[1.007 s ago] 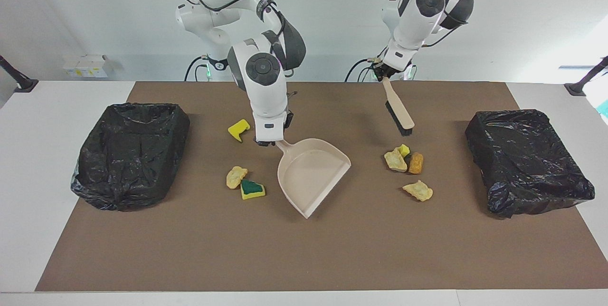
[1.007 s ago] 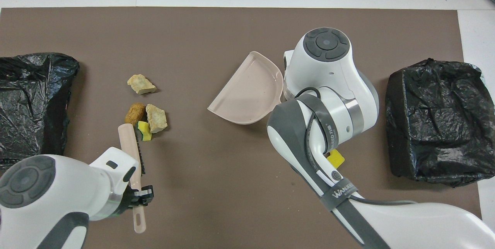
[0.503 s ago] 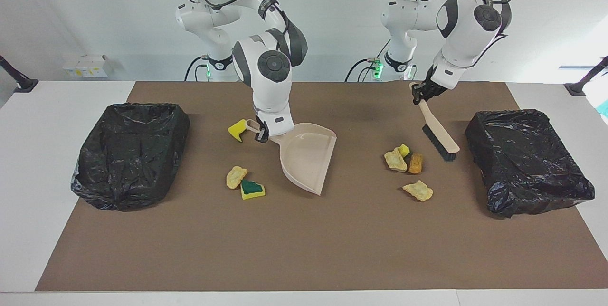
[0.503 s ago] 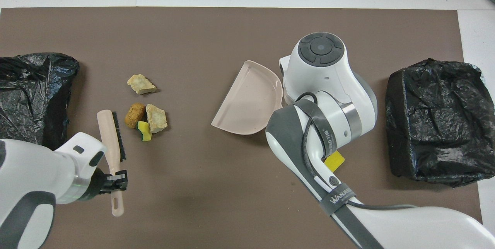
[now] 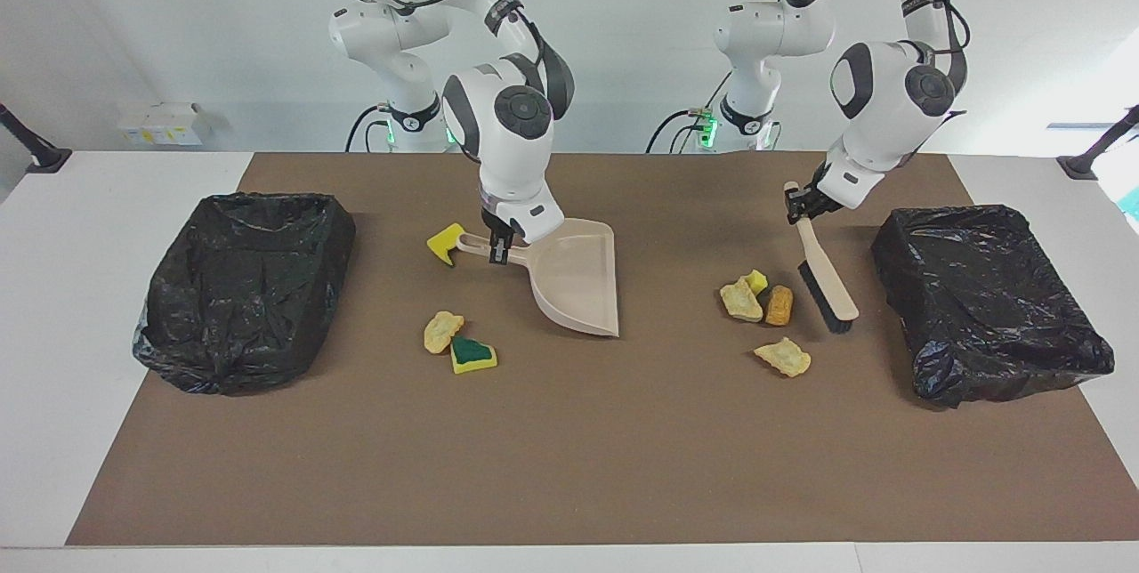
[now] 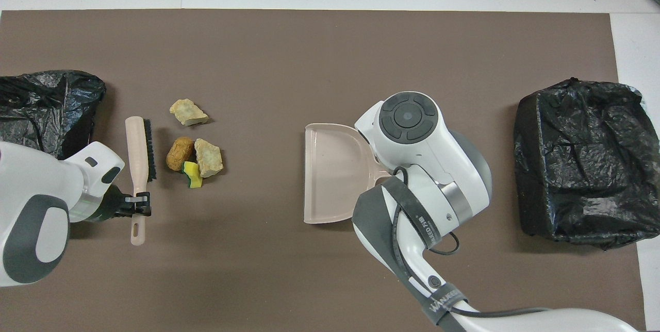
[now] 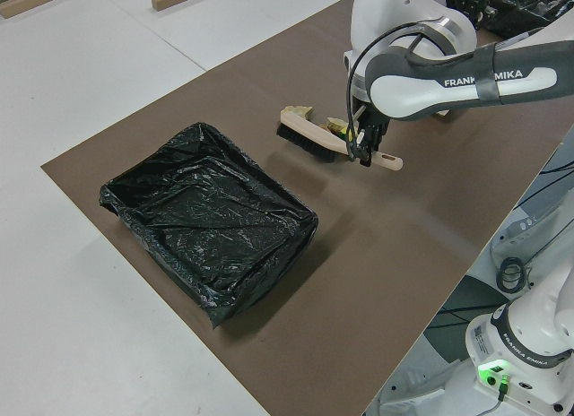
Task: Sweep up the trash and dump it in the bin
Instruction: 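Sweep the bread chunks into the dustpan with the brush in the left gripper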
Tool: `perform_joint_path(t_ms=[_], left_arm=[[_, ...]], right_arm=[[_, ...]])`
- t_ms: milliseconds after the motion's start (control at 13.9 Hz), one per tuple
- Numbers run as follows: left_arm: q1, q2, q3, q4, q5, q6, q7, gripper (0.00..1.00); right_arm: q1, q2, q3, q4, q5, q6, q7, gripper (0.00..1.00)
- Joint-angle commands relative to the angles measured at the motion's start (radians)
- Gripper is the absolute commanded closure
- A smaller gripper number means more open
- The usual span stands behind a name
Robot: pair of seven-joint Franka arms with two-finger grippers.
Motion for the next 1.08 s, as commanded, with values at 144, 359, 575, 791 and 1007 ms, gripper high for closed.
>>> perform_joint_path(t_ms=[144,359,575,791,1007], left_arm=[[-0.107,0.031,-0.009,-0.020,0.015,0.079,-0.149,1.00],[-0.190,0.041,-0.011,-0.029,0.006,0.083,-0.242,1.00],[-0.275,0.039,-0.011,-0.031,-0.034,0.097,-0.322,1.00],[-0.351,0.062,-0.011,-0.031,-0.063,0.141,-0.365,1.00],[-0.422,0.062,-0.009,-0.029,-0.127,0.149,-0.372,1.00]], right_arm=[[-0.003,-0.037,0.006,-0.061,-0.018,0.043,-0.032,1.00],[-0.001,-0.038,0.006,-0.079,-0.024,0.065,-0.022,1.00],[0.019,-0.028,0.006,-0.081,-0.024,0.082,-0.004,1.00],[0.037,-0.005,0.006,-0.081,-0.026,0.120,0.051,1.00],[0.057,0.011,0.006,-0.079,-0.049,0.134,0.064,1.00]])
